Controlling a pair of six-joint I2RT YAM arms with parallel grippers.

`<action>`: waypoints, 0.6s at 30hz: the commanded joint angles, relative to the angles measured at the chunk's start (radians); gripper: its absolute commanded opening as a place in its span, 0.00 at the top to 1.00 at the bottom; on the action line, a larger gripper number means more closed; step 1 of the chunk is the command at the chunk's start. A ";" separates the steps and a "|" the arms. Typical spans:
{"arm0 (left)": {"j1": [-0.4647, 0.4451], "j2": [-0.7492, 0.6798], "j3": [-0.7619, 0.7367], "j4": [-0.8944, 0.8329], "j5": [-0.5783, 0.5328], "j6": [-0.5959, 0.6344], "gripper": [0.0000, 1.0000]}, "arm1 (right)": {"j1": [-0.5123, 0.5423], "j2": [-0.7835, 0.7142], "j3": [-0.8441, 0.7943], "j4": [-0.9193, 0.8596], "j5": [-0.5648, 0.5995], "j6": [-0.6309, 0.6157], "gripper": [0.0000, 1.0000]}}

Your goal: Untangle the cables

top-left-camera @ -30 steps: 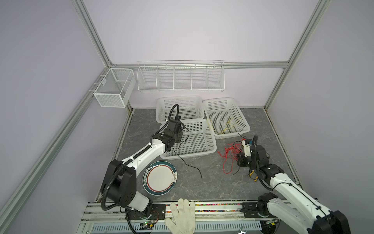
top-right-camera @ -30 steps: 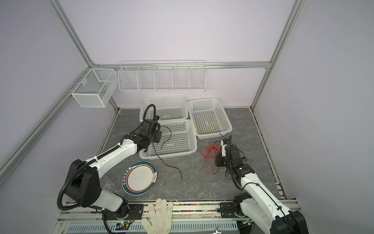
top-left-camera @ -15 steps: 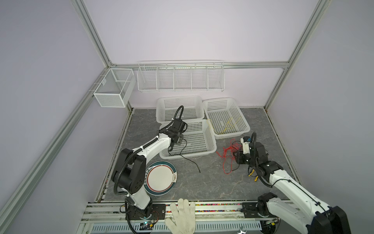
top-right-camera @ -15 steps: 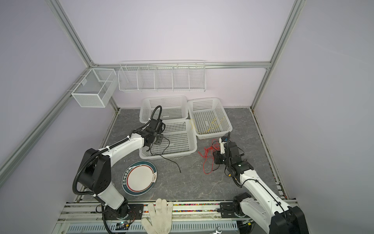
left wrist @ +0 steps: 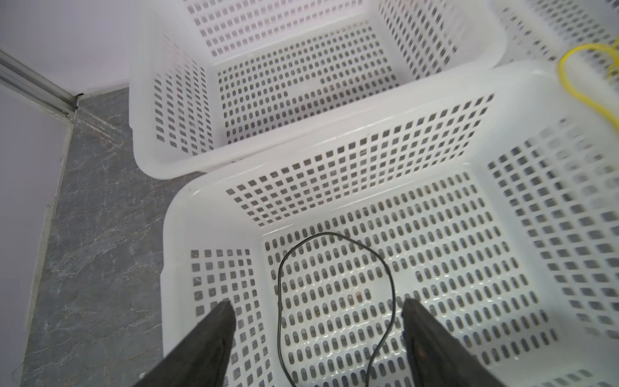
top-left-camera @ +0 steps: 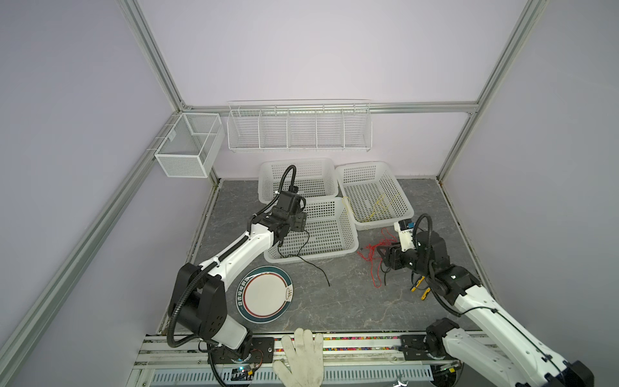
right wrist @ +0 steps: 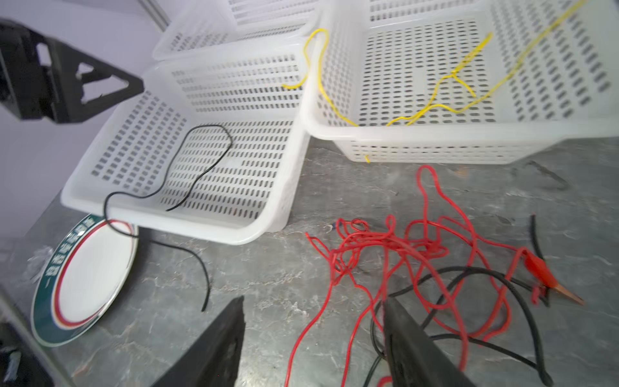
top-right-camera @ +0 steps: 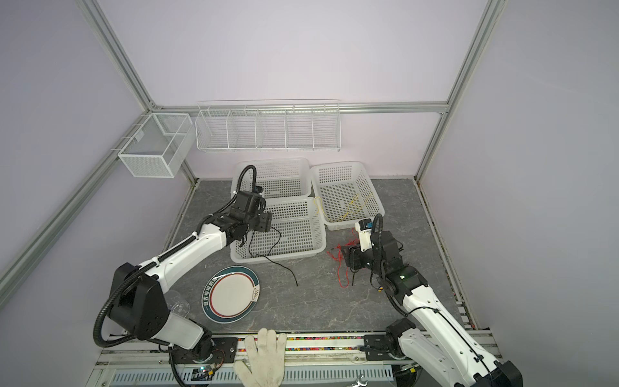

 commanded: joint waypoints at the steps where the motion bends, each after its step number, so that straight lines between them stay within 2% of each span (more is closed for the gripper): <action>1: 0.000 -0.066 -0.047 0.088 0.063 -0.061 0.22 | 0.073 0.024 0.028 0.048 -0.064 -0.062 0.36; 6: 0.000 -0.185 -0.153 0.196 0.093 -0.112 0.21 | 0.231 0.149 0.086 0.105 -0.084 -0.126 0.37; 12: 0.000 -0.282 -0.209 0.193 0.091 -0.144 0.21 | 0.353 0.349 0.134 0.231 -0.174 -0.126 0.41; 18: 0.000 -0.349 -0.254 0.182 0.072 -0.154 0.21 | 0.454 0.535 0.186 0.322 -0.169 -0.107 0.43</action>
